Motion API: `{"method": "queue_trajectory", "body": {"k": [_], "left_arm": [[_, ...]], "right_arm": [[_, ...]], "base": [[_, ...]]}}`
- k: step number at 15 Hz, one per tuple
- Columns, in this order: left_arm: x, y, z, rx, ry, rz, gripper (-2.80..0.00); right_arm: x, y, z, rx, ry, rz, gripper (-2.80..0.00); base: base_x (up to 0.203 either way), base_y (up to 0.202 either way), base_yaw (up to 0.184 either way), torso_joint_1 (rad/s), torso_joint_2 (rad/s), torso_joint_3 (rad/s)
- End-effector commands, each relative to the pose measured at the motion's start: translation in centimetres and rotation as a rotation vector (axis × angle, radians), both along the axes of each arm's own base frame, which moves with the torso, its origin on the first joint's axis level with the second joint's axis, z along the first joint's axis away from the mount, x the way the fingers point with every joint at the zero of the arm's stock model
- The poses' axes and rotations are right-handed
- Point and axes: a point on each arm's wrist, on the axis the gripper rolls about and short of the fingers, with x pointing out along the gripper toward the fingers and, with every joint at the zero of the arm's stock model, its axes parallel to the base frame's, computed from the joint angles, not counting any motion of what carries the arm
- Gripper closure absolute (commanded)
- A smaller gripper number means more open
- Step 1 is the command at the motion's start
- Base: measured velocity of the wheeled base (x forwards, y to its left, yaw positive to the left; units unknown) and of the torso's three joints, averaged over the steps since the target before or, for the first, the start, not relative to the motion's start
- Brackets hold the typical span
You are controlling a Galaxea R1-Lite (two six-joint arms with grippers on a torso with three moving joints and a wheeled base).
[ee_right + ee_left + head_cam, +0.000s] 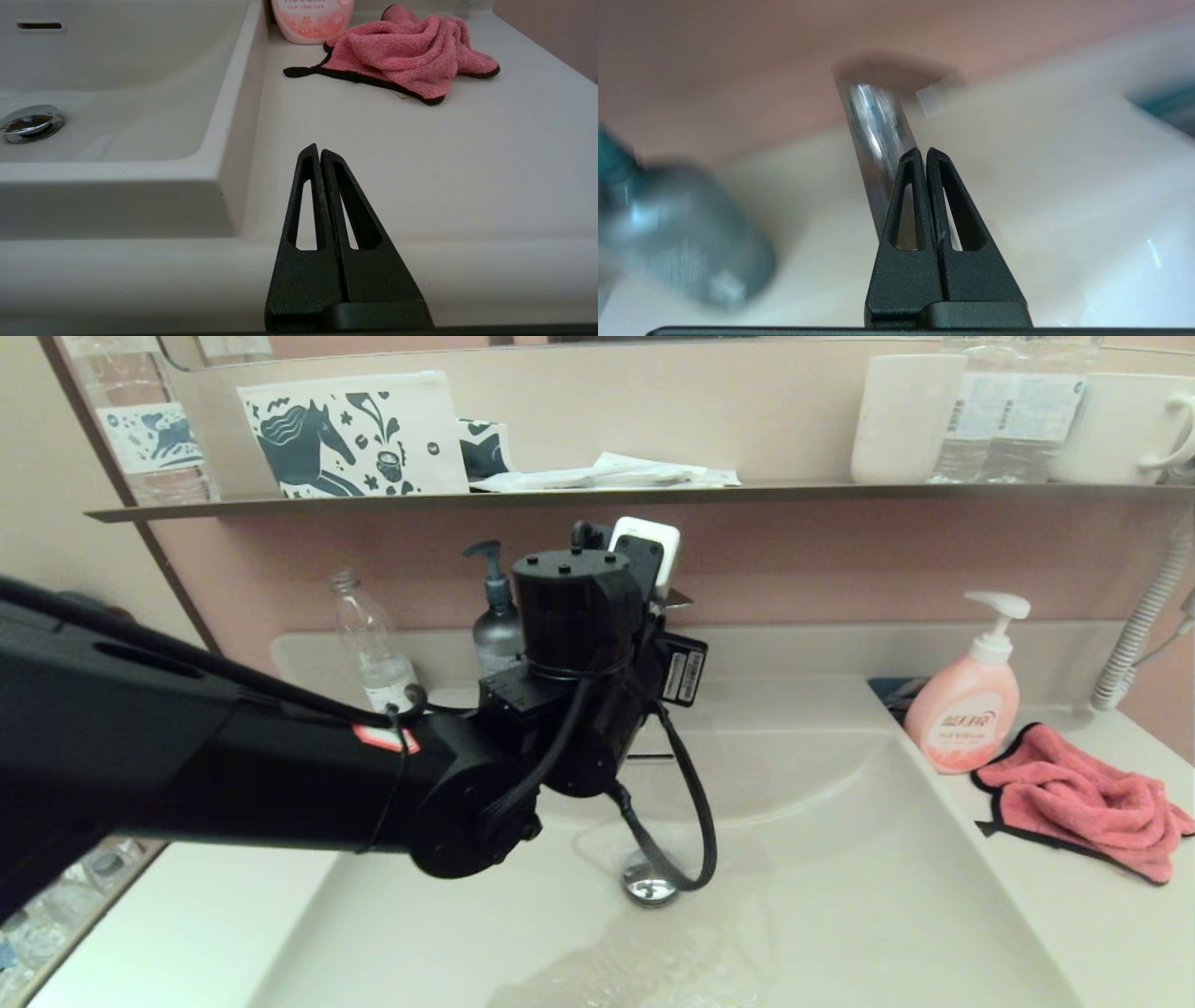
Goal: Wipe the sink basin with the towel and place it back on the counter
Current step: Pick up the cloth
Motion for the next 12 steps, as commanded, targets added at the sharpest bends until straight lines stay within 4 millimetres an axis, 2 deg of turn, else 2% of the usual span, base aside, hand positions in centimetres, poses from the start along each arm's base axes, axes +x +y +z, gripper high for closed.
{"method": "queue_trajectory", "body": {"k": [1,3,5,7,12], "left_arm": [[-3.6,3.1,0.5,0.003,0.021,-0.008,0.0],[-6.3,5.2,-0.2,0.021,0.053,-0.013,0.0],[-8.1,7.0,-0.1,0.014,0.055,-0.014,0.0],[-9.2,8.7,0.6,-0.005,0.04,-0.006,0.0],[-11.3,13.2,-0.3,0.0,0.049,0.035,0.0]], "right_arm": [[0.0,0.0,0.0,0.0,0.002,-0.001,0.0],[0.0,0.0,0.0,0.0,0.001,-0.001,0.0],[0.0,0.0,0.0,0.0,0.0,-0.001,0.0],[0.0,0.0,0.0,0.0,0.001,-0.001,0.0],[0.0,0.0,0.0,0.0,0.001,-0.001,0.0]], "base": [[0.0,0.0,0.0,0.0,0.0,0.0],[0.0,0.0,0.0,0.0,0.0,0.0],[0.0,0.0,0.0,0.0,0.0,0.0],[0.0,0.0,0.0,0.0,0.0,0.0],[0.0,0.0,0.0,0.0,0.0,0.0]]}}
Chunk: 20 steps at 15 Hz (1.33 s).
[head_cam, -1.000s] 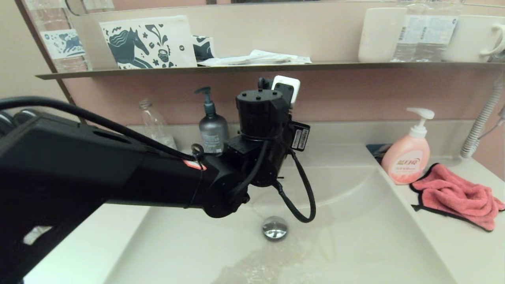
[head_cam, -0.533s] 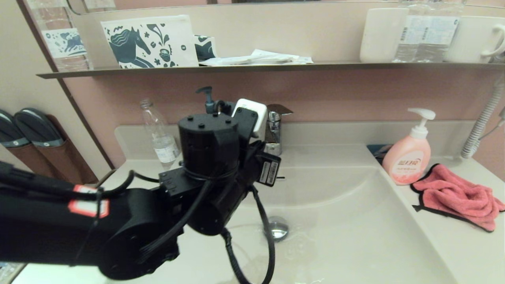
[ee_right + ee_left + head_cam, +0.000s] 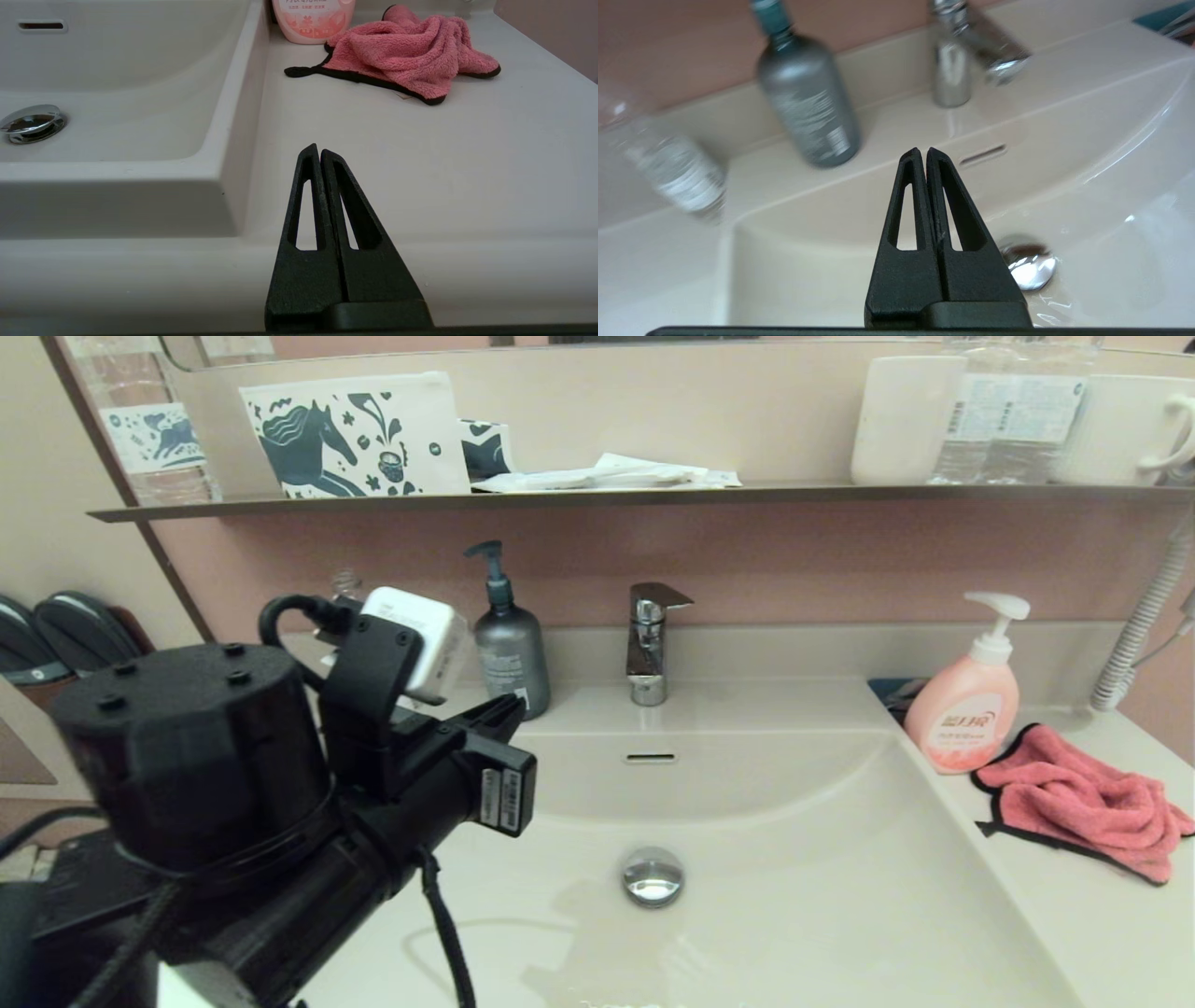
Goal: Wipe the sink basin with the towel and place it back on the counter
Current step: Pick up the cloth
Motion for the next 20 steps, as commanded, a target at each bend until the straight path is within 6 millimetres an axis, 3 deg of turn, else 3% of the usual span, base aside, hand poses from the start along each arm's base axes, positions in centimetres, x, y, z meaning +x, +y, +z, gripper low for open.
{"method": "queue_trajectory", "body": {"k": [1,7,10,12,14,17,20], "left_arm": [[-1.5,3.0,0.4,-0.031,-0.027,0.027,0.0],[-2.7,11.2,-0.2,-0.06,-0.058,0.177,0.0],[-4.1,15.8,-0.4,-0.06,-0.029,0.225,0.0],[-5.2,17.8,-0.8,-0.071,-0.009,0.234,0.0],[-6.7,18.8,-1.0,-0.089,-0.016,0.226,0.0],[-9.7,18.1,-3.0,-0.124,-0.014,0.194,0.0],[-10.1,17.9,-3.9,-0.174,0.056,0.195,0.0]], "right_arm": [[0.0,0.0,0.0,0.0,0.001,0.0,0.0],[0.0,0.0,0.0,0.0,0.001,0.0,0.0],[0.0,0.0,0.0,0.0,0.001,0.0,0.0],[0.0,0.0,0.0,0.0,0.001,0.0,0.0],[0.0,0.0,0.0,0.0,0.001,0.0,0.0],[0.0,0.0,0.0,0.0,0.001,0.0,0.0],[0.0,0.0,0.0,0.0,0.002,0.0,0.0]], "base": [[0.0,0.0,0.0,0.0,0.0,0.0],[0.0,0.0,0.0,0.0,0.0,0.0],[0.0,0.0,0.0,0.0,0.0,0.0],[0.0,0.0,0.0,0.0,0.0,0.0],[0.0,0.0,0.0,0.0,0.0,0.0],[0.0,0.0,0.0,0.0,0.0,0.0],[0.0,0.0,0.0,0.0,0.0,0.0]]}}
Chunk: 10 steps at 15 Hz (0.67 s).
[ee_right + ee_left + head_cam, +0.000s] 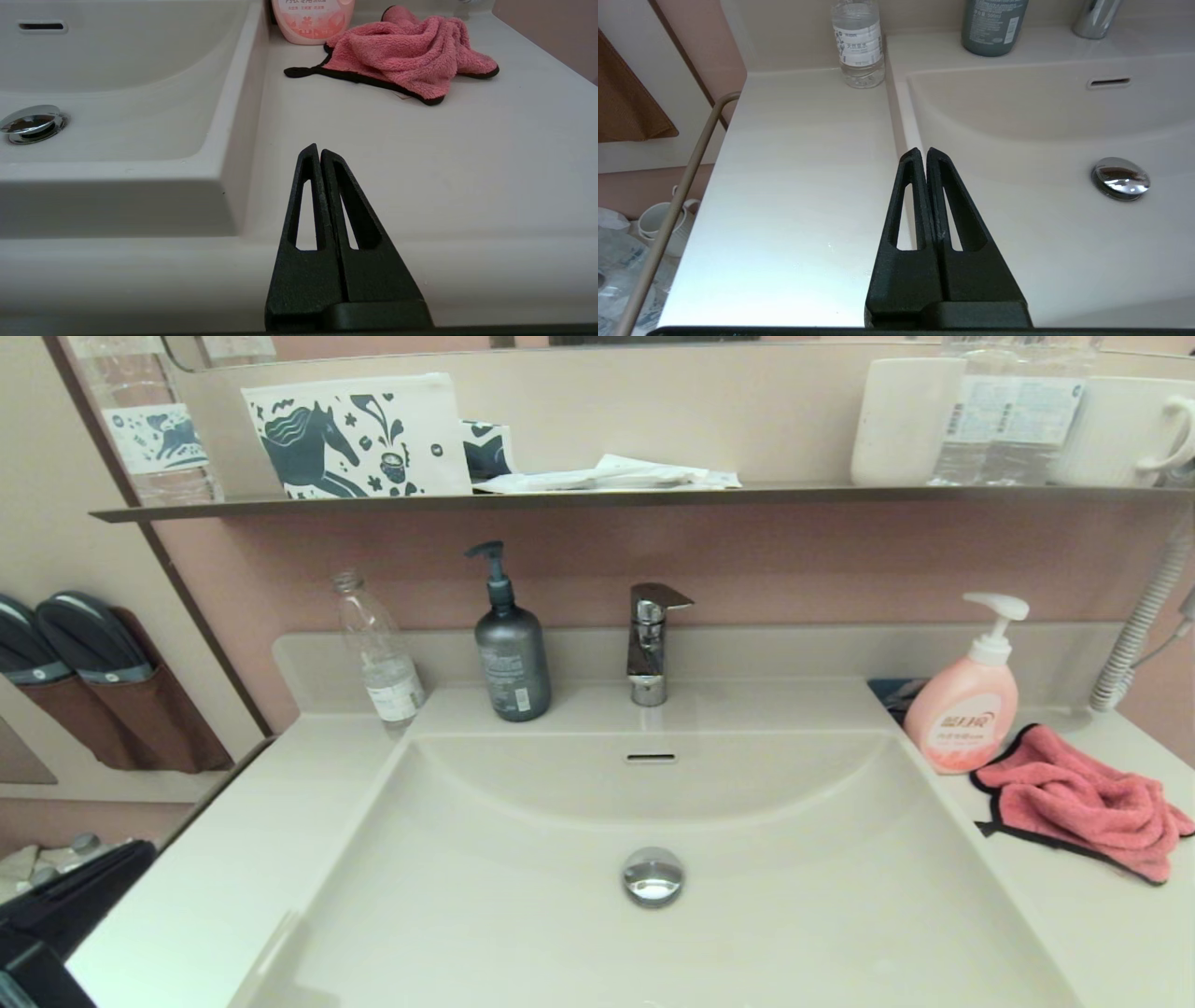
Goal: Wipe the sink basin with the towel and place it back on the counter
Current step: Pick up the cloth
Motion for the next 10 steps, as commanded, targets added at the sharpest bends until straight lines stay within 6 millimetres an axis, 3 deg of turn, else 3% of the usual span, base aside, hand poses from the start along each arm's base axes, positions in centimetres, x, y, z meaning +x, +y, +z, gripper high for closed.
{"method": "queue_trajectory", "body": {"k": [1,4,10], "left_arm": [[-0.6,-0.2,0.0,-0.009,-0.023,0.006,0.0],[-0.9,-0.2,0.0,-0.006,-0.036,0.016,0.0],[-3.5,-1.1,0.1,0.021,-0.14,0.045,0.0]], "right_arm": [[0.0,0.0,0.0,0.0,0.001,0.0,0.0],[0.0,0.0,0.0,0.0,0.001,0.0,0.0],[0.0,0.0,0.0,0.0,0.002,0.0,0.0]], "base": [[0.0,0.0,0.0,0.0,0.0,0.0],[0.0,0.0,0.0,0.0,0.0,0.0],[0.0,0.0,0.0,0.0,0.0,0.0]]}}
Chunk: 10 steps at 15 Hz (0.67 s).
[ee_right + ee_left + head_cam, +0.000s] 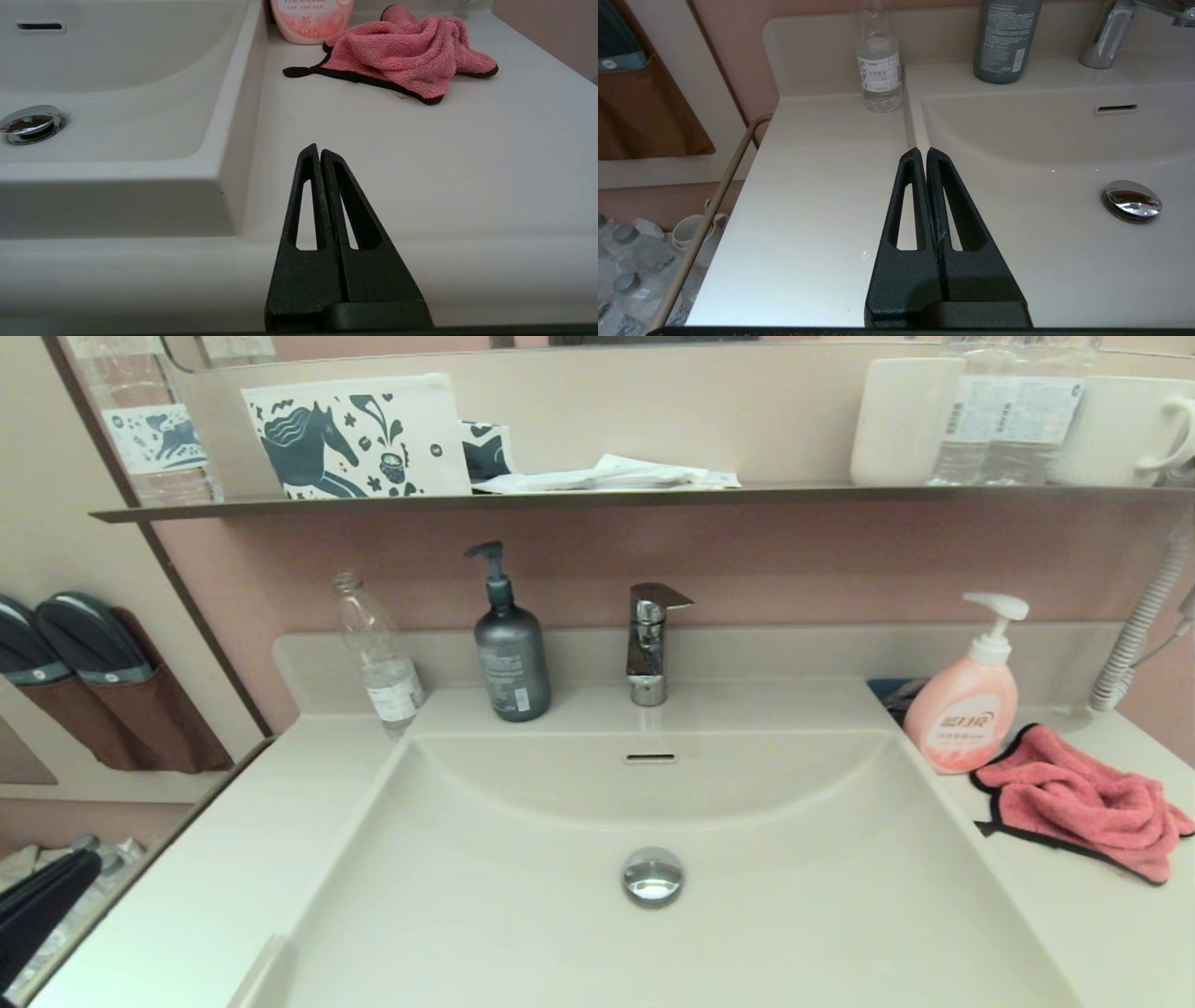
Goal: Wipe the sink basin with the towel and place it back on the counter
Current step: Pick up the cloth
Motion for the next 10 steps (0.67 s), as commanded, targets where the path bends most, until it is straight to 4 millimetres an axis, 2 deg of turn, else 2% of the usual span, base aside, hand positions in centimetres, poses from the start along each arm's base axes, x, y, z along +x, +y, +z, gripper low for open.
{"method": "queue_trajectory", "body": {"k": [1,5,10], "left_arm": [[-2.0,-0.6,-0.3,0.006,-0.046,-0.024,0.0],[-5.6,-0.8,-2.4,0.001,-0.037,-0.035,0.0],[-7.5,-0.6,-4.9,0.005,-0.052,-0.006,0.0]], "right_arm": [[0.0,0.0,0.0,0.0,0.002,0.0,0.0],[0.0,0.0,0.0,0.0,0.001,0.0,0.0],[0.0,0.0,0.0,0.0,0.002,0.0,0.0]], "base": [[0.0,0.0,0.0,0.0,0.0,0.0],[0.0,0.0,0.0,0.0,0.0,0.0],[0.0,0.0,0.0,0.0,0.0,0.0]]}}
